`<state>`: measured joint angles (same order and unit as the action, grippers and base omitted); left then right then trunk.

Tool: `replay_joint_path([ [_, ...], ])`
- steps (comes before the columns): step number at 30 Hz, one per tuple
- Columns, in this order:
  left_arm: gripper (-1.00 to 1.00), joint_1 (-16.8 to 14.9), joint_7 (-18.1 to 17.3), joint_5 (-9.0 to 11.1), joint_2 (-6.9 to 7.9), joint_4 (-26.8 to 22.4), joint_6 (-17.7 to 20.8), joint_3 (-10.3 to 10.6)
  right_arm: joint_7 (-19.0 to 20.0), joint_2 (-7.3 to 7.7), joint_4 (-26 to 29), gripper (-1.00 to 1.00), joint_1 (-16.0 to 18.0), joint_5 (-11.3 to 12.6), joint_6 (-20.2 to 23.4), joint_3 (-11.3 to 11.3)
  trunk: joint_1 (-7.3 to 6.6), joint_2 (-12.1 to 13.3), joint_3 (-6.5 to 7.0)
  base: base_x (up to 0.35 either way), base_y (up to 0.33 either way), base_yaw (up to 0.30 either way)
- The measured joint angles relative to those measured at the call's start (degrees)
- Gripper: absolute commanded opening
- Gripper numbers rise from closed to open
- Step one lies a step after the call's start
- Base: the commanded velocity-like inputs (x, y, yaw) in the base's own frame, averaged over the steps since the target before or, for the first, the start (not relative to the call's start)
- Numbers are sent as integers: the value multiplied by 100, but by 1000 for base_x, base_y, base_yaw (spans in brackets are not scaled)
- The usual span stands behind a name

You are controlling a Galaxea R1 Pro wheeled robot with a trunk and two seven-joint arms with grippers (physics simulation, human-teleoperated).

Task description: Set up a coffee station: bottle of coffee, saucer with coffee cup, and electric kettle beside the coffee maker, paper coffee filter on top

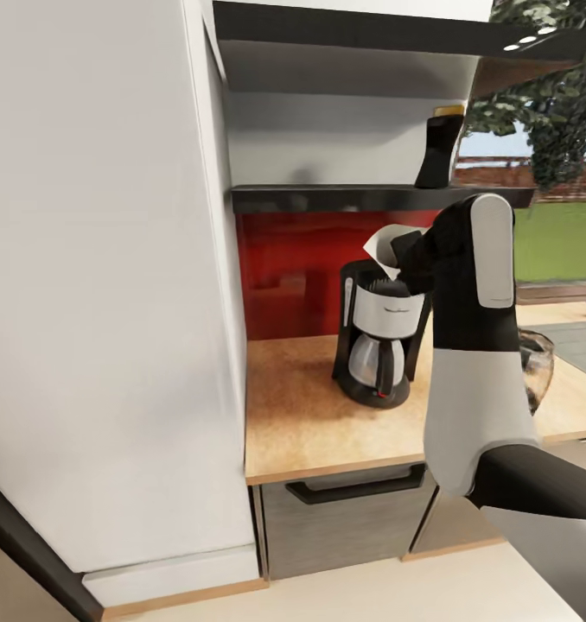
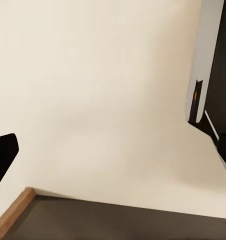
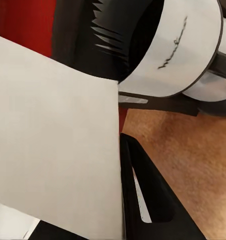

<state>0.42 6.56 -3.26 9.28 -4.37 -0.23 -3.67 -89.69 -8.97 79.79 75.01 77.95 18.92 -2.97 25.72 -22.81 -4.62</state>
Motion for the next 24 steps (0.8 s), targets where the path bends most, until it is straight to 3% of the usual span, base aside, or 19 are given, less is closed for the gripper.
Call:
replay_joint_path([
  [10, 100, 0, -11, 0, -4, 6, 6, -5, 0, 30, -6, -100, -10, -6, 8, -276, 2, 0, 0, 33, 11, 0],
  [24, 100, 0, -13, 0, -4, 9, 7, 0, 0, 40, -9, -100, -20, -10, 11, -307, 2, 0, 0, 79, 0, 0],
])
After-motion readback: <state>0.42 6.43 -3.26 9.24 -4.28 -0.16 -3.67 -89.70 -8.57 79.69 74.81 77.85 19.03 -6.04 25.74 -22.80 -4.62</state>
